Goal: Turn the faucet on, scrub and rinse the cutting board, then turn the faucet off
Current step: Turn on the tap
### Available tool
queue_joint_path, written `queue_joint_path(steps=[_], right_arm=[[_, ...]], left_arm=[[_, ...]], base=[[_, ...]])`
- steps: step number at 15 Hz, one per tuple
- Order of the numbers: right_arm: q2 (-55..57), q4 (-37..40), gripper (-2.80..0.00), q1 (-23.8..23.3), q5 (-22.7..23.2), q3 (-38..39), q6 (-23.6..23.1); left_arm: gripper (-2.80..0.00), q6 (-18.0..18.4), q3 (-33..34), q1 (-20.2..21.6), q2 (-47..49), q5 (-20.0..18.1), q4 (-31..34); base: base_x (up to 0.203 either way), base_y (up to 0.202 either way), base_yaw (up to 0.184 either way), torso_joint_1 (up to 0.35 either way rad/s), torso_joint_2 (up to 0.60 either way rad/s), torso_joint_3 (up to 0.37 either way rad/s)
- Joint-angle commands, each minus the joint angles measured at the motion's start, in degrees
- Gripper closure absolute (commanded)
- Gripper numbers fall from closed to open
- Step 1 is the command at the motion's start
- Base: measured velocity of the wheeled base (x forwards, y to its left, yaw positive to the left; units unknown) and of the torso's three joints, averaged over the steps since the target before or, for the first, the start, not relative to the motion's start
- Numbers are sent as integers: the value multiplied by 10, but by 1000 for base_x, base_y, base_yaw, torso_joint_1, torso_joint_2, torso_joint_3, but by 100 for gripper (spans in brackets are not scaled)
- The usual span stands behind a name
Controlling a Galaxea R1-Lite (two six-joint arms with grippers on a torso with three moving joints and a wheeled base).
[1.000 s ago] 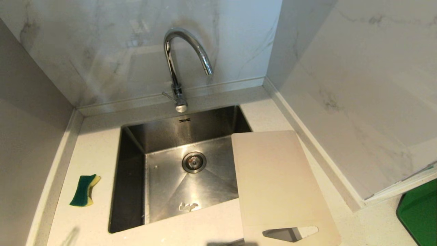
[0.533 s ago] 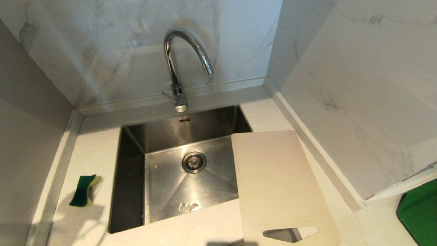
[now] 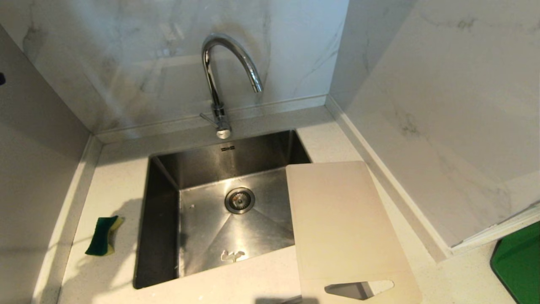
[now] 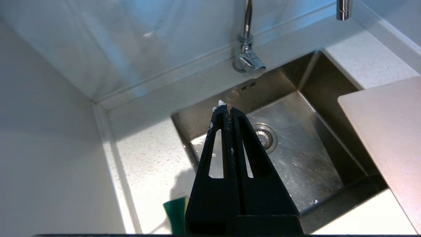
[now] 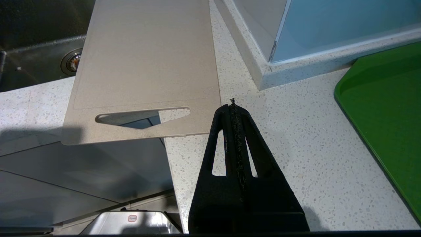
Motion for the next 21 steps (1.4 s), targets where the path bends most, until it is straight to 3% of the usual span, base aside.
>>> queue_joint_path(steps=[1,17,21], right_arm=[[0,0,0,0,0,0,0],[0,-1,0,0,1,0,-8],[0,-1,0,0,1,0,-8]], left_arm=[[0,0,-10,-8,27,2,0],[0,-1,6,-3,6,-4,-3],[0,0,15,39,3,-47,-3]], base=[[0,0,0,0,0,0],[0,0,0,0,0,0],[0,0,0,0,0,0]])
